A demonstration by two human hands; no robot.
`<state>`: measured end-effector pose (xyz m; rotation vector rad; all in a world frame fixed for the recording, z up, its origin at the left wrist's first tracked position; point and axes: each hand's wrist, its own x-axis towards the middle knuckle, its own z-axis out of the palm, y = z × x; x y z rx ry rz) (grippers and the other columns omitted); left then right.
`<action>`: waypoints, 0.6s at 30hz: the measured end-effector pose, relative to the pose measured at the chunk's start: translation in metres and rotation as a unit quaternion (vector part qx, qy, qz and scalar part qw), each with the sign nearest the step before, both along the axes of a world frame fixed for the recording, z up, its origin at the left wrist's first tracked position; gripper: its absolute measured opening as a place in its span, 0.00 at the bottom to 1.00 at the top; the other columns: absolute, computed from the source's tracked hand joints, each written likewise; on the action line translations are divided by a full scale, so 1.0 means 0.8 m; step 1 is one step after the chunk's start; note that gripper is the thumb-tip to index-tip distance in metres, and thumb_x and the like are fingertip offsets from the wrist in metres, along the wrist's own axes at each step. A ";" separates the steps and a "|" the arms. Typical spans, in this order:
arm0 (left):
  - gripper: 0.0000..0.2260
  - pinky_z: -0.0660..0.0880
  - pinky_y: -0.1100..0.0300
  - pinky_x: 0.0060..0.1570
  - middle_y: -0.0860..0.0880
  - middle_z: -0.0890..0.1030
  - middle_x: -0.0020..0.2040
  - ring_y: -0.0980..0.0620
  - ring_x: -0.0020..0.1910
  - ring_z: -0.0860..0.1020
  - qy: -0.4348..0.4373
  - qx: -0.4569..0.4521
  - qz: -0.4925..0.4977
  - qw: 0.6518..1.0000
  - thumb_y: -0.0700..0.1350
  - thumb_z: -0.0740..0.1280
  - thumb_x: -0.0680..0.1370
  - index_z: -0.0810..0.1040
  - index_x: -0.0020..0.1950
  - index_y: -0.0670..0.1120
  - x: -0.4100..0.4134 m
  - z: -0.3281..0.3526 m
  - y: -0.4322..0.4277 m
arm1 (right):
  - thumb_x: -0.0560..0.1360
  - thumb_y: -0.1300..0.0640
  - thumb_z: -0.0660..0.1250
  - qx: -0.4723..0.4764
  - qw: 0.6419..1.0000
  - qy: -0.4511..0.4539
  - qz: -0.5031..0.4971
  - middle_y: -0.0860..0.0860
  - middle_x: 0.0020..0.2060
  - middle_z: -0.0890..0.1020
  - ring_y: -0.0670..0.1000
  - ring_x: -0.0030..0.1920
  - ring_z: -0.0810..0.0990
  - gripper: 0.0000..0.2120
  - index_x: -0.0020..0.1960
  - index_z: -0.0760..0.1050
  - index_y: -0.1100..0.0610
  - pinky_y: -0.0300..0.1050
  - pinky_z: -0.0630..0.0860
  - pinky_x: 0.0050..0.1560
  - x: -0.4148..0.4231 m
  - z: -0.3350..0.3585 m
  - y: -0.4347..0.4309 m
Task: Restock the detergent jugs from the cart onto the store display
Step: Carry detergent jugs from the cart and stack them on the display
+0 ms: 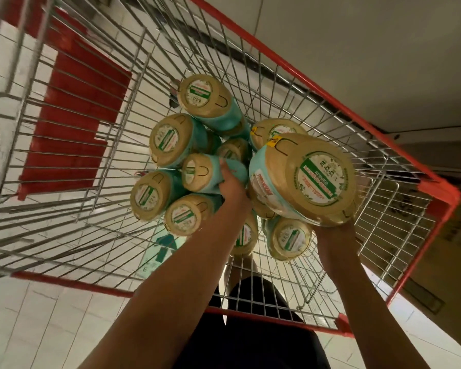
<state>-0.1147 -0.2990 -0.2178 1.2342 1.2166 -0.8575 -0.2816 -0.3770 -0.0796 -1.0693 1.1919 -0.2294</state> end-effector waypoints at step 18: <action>0.28 0.84 0.55 0.46 0.44 0.87 0.57 0.45 0.55 0.86 -0.288 -0.175 -0.471 0.815 0.69 0.69 0.76 0.84 0.61 0.48 0.091 0.266 0.202 | 0.75 0.66 0.76 0.007 0.998 -0.056 -0.016 0.60 0.68 0.81 0.63 0.70 0.78 0.28 0.74 0.73 0.61 0.72 0.71 0.72 -0.045 0.155 0.089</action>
